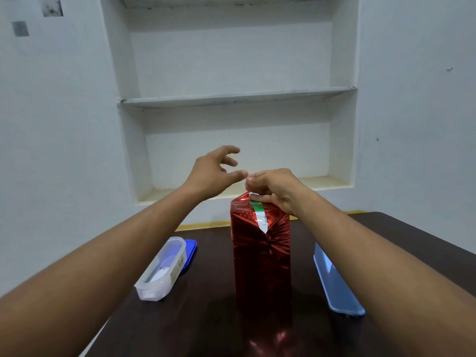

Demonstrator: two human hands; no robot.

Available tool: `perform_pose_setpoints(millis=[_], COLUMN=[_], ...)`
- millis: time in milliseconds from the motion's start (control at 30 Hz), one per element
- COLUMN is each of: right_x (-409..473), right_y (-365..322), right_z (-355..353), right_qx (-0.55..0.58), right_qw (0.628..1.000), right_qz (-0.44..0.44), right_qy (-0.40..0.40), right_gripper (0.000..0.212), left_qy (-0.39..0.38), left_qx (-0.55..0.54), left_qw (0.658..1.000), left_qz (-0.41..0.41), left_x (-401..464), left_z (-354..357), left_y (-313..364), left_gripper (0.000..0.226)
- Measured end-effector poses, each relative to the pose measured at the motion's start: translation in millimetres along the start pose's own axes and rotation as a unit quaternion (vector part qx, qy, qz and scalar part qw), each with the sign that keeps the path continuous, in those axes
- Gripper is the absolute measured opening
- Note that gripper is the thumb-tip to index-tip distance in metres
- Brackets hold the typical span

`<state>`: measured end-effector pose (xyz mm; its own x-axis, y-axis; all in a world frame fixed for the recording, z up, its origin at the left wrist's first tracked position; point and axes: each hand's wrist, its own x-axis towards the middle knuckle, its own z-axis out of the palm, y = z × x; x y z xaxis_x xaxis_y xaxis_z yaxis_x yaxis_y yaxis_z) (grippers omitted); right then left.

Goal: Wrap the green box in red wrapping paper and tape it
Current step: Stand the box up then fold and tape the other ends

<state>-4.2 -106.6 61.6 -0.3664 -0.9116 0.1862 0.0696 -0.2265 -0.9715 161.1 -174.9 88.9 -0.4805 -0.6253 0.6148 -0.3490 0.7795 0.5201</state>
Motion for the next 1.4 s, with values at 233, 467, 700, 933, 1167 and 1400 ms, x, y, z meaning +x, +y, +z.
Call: perform_pose_setpoints(millis=[233, 467, 700, 933, 1167, 1400], right_x=[3, 0, -4, -12, -19, -34], right_y=[-2, -4, -3, -3, -11, -27], right_z=[-4, -11, -12, -10, -12, -24], right_qx=[0.094, 0.243, 0.296, 0.345, 0.263, -0.119], right_qw=[0.995, 0.967, 0.953, 0.937, 0.961, 0.983], right_qz=[0.041, 0.07, 0.051, 0.017, -0.004, 0.094], right_qy=[0.004, 0.031, 0.042, 0.045, 0.082, 0.104], right_gripper=[0.011, 0.01, 0.011, 0.01, 0.009, 0.016], left_qy=[-0.064, -0.085, -0.143, -0.173, -0.183, -0.211], left_qx=[-0.112, -0.127, -0.149, -0.152, -0.095, -0.055], left_qw=[0.991, 0.988, 0.976, 0.968, 0.974, 0.971], left_qz=[-0.047, -0.035, -0.072, -0.099, -0.093, -0.099], left_x=[-27, -23, -26, -28, -30, -24], left_z=[34, 56, 52, 50, 48, 49], left_y=[-8, -23, -17, -16, -13, -16], left_gripper=[0.07, 0.043, 0.054, 0.067, 0.051, 0.087])
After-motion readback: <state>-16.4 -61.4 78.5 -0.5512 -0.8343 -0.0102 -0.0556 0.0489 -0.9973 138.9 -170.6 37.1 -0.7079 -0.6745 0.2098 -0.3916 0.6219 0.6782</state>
